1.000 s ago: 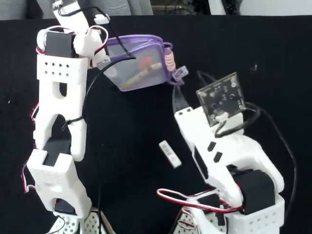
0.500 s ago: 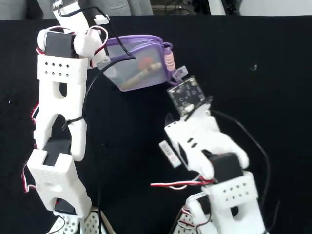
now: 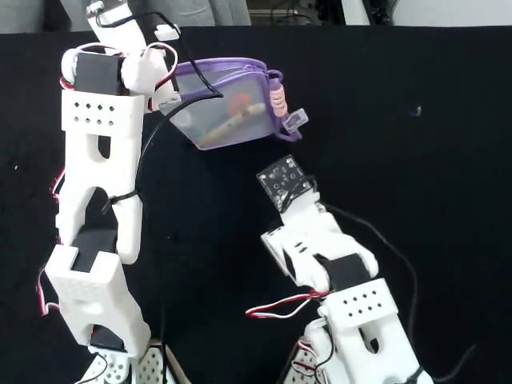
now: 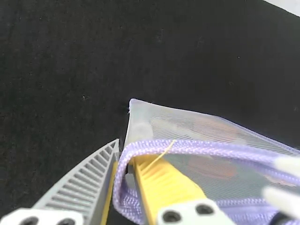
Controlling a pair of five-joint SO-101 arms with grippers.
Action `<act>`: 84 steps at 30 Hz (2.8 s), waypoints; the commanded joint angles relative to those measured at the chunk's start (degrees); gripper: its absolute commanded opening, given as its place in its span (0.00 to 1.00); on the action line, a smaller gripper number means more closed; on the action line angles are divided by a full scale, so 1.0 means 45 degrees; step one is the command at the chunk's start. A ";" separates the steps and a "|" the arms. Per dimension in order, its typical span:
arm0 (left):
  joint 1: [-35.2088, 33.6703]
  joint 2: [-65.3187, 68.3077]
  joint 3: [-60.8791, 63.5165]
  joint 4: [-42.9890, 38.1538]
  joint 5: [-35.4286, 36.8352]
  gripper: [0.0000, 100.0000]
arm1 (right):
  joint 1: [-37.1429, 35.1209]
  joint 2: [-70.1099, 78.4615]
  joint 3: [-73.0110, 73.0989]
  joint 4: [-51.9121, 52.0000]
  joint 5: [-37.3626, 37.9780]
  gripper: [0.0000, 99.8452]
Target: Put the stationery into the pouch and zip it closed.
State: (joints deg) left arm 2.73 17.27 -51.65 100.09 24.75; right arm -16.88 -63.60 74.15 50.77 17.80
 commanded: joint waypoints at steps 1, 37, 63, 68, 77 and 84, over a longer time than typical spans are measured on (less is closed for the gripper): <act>-0.0107 0.0195 0.0342 -0.0039 0.0078 0.03 | 0.0176 0.0127 -0.0068 -0.0234 0.0156 0.17; -0.0088 0.1153 0.0186 -0.0234 0.0078 0.03 | -0.1621 0.9250 -0.3077 -0.1426 0.0234 0.01; 0.0381 0.1153 0.0186 -0.0215 0.0020 0.03 | 0.0098 -0.1690 -0.4523 0.0860 0.0176 0.01; 0.1358 0.1153 0.0186 -0.0156 -0.0469 0.03 | 0.0098 -0.0987 -0.6437 0.0430 0.0117 0.01; 0.2335 0.0293 -0.0147 0.0137 -0.0469 0.03 | 0.0098 0.0127 -0.8860 -0.1426 -0.1309 0.01; 0.2862 -0.0742 0.0596 0.0137 -0.0449 0.03 | 0.0059 0.0088 -0.8860 -0.3321 -0.1719 0.01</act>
State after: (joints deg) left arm 13.80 16.75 -49.98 100.44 22.90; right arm -17.32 -63.34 37.32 41.45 11.82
